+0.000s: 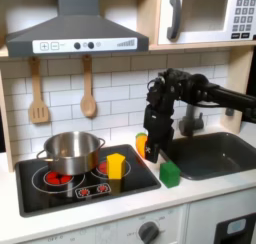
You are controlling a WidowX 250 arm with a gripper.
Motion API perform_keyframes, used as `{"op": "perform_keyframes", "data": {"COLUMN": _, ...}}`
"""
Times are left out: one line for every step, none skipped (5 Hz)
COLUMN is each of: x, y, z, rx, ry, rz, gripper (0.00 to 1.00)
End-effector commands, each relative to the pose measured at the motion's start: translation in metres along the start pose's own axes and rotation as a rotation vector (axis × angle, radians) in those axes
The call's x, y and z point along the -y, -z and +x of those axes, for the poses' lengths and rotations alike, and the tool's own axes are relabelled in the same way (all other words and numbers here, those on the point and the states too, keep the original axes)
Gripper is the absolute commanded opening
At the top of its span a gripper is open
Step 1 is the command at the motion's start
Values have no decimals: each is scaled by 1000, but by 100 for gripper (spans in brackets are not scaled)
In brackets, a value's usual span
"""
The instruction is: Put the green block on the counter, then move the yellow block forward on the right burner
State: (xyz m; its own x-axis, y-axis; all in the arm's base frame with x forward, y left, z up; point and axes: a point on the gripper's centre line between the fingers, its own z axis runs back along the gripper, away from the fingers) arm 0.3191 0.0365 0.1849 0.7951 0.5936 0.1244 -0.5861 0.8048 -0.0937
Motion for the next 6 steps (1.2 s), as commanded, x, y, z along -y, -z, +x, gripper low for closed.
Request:
{"op": "perform_keyframes", "data": {"x": 4, "y": 2, "z": 17, "rx": 4, "ry": -60, "rz": 4, "gripper": 100}}
{"op": "perform_keyframes", "data": {"x": 3, "y": 6, "z": 27, "rx": -8, "ry": -89, "rz": -4, "gripper": 100}}
{"op": "perform_keyframes", "data": {"x": -3, "y": 7, "z": 43, "rx": -6, "ry": -131, "rz": -11, "gripper": 100}}
{"op": "perform_keyframes", "data": {"x": -10, "y": 8, "z": 60, "rx": -6, "ry": -176, "rz": -13, "gripper": 100}}
{"op": "perform_keyframes", "data": {"x": -19, "y": 8, "z": 71, "rx": -3, "ry": -228, "rz": 4, "gripper": 100}}
{"op": "perform_keyframes", "data": {"x": -25, "y": 7, "z": 70, "rx": -12, "ry": -252, "rz": 17, "gripper": 100}}
